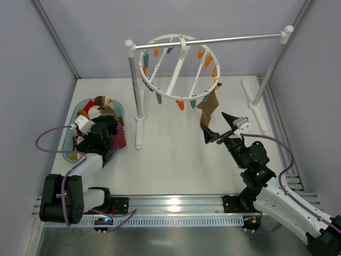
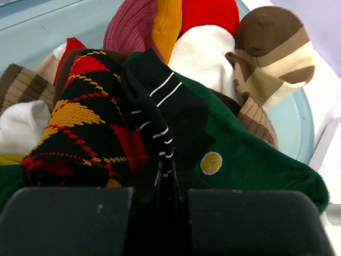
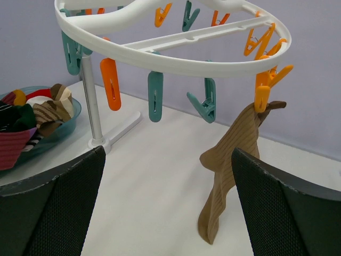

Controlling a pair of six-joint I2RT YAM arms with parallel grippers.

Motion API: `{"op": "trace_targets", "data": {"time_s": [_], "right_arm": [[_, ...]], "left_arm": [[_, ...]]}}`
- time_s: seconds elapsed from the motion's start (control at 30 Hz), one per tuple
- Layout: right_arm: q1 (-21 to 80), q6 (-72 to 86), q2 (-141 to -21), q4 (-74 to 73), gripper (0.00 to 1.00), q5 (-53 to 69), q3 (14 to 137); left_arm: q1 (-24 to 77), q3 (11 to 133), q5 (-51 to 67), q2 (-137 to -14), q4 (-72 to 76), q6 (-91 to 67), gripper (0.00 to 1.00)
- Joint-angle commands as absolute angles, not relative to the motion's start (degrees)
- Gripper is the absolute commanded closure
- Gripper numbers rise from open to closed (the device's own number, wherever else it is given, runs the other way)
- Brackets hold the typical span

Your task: Remove the socks clipped to the hanger

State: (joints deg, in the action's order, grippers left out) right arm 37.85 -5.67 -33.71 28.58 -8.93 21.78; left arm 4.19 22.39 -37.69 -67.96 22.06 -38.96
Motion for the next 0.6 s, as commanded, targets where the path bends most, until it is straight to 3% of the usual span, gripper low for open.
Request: {"op": "trace_targets", "data": {"time_s": [0.0,0.1,0.17,0.2,0.23,0.57], "right_arm": [[37.5,-5.2,-32.2,30.3,0.00,-9.1,21.5],[37.6,-5.0,-32.2,30.2,0.00,-8.7,21.6],[37.6,-5.0,-32.3,30.1,0.00,-8.8,21.6],[37.6,-5.1,-32.6,30.1,0.00,-8.8,21.7],[37.6,-5.1,-32.8,30.1,0.00,-8.7,21.9],[37.6,-5.3,-33.4,30.4,0.00,-8.4,21.9]], "left_arm": [[3.0,24.4,-36.6,-67.0,22.6,-42.8,0.93],[3.0,22.9,-37.3,-65.6,23.0,-43.1,0.84],[3.0,22.4,-37.2,-64.0,22.9,-43.5,0.38],[3.1,22.5,-37.1,-63.4,22.4,-43.7,0.22],[3.1,22.6,-37.1,-62.8,21.6,-43.8,0.01],[4.0,20.8,-37.3,-54.9,18.4,-44.1,0.00]]}}
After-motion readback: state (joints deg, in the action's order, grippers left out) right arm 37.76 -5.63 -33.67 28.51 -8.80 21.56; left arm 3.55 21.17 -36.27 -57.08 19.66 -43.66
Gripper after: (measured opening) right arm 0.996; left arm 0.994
